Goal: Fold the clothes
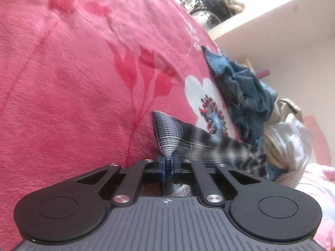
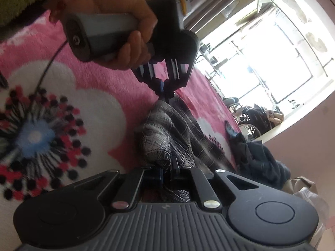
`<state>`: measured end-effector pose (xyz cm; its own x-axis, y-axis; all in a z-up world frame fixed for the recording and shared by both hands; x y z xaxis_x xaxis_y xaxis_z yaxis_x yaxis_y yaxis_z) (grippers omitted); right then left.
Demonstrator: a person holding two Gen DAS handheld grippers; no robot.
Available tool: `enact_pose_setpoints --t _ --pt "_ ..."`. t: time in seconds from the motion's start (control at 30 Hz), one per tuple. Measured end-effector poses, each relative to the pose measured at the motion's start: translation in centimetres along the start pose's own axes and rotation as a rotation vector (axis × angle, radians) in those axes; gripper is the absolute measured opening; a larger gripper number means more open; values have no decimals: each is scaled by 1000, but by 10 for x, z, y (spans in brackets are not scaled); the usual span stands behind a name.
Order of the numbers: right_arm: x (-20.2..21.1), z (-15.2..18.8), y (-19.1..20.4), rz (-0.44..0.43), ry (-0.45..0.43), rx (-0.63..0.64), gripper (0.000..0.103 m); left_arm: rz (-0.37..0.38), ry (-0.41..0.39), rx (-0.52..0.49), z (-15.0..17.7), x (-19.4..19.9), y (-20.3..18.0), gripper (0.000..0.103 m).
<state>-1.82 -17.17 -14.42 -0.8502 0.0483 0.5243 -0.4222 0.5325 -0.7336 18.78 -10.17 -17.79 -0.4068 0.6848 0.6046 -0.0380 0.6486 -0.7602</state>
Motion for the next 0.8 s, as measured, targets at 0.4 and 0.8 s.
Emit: enact_pose_setpoints --t 0.4,0.8 --pt "63 -99 45 -202 -198 -36 6 -71 -126 0 -26 137 70 2" --pt "43 -165 153 -708 -188 -188 40 -225 -185 145 -43 223 197 23"
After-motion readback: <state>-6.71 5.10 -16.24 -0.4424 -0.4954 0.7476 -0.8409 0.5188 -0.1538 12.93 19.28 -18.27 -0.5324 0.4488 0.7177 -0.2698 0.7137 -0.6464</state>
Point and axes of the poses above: each gripper's, at about its wrist camera, not at the fingertips, and x roughly against the way its jaws point, y to its left, z to its underside, the point moved 9 cm from there along -x, roughly the way its jaws point, and after that the axes turned 7 degrees about x, right-handed, at the moved point
